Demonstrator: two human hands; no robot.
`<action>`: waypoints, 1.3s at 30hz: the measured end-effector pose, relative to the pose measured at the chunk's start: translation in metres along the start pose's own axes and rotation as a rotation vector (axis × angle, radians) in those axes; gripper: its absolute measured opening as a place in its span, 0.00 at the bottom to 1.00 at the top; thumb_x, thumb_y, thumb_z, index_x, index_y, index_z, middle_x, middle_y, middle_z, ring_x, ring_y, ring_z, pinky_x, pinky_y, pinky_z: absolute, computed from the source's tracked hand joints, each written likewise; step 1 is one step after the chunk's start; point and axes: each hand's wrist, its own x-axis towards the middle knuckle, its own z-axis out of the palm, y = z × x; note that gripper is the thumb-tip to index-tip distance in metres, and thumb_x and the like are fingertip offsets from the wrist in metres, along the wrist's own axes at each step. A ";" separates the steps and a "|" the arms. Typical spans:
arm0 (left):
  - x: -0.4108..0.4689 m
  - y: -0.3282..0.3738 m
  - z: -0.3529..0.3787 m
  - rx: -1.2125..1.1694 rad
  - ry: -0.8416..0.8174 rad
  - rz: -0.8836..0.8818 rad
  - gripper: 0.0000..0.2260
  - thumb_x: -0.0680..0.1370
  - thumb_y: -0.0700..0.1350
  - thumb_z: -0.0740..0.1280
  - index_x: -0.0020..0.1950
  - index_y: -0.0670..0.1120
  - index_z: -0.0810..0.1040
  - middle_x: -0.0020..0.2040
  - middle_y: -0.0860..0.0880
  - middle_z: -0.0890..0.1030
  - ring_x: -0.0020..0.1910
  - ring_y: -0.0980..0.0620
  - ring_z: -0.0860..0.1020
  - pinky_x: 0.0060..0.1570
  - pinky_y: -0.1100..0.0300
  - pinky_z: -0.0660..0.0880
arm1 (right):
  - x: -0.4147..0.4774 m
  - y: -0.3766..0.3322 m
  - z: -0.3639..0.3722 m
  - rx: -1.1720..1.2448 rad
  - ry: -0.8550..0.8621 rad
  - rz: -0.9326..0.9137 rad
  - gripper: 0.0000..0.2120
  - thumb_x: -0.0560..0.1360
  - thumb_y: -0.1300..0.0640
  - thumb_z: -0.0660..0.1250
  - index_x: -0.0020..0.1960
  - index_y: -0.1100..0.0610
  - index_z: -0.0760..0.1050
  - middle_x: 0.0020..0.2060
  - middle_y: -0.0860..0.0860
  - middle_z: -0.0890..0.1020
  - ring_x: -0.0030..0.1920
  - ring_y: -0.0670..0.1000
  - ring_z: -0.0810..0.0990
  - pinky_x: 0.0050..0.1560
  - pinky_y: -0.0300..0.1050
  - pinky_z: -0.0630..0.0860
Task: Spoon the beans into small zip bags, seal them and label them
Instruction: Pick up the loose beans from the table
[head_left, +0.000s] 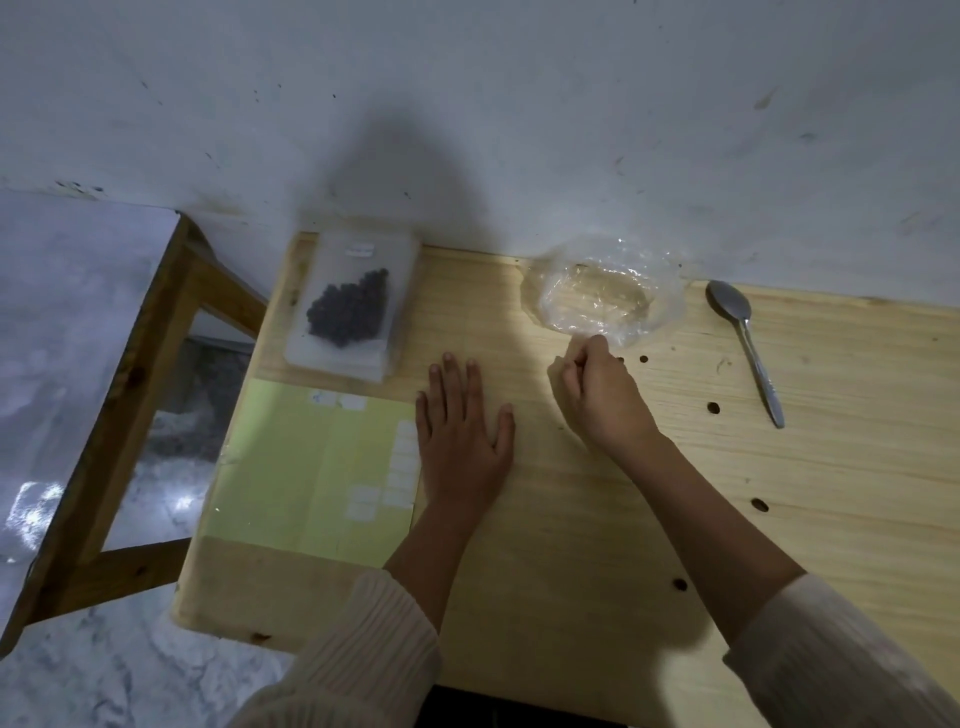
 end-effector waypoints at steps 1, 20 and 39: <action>0.000 0.000 0.000 -0.006 -0.003 0.004 0.30 0.78 0.59 0.47 0.77 0.47 0.49 0.78 0.45 0.49 0.76 0.51 0.42 0.73 0.52 0.41 | -0.007 -0.002 -0.004 0.072 -0.007 -0.010 0.06 0.79 0.58 0.55 0.46 0.60 0.62 0.32 0.49 0.72 0.31 0.48 0.71 0.31 0.42 0.65; -0.001 0.052 0.015 -0.018 -0.001 0.110 0.28 0.78 0.56 0.49 0.76 0.47 0.55 0.77 0.45 0.54 0.76 0.47 0.51 0.73 0.48 0.44 | -0.008 0.038 -0.045 0.210 0.174 0.198 0.17 0.76 0.50 0.64 0.32 0.58 0.69 0.28 0.49 0.73 0.31 0.44 0.70 0.32 0.35 0.64; -0.001 0.053 0.013 -0.037 -0.010 0.096 0.28 0.78 0.56 0.51 0.76 0.47 0.55 0.77 0.45 0.55 0.76 0.48 0.51 0.73 0.48 0.46 | -0.001 0.042 -0.037 0.042 0.167 -0.003 0.12 0.78 0.61 0.56 0.36 0.56 0.63 0.29 0.48 0.68 0.30 0.45 0.67 0.30 0.34 0.64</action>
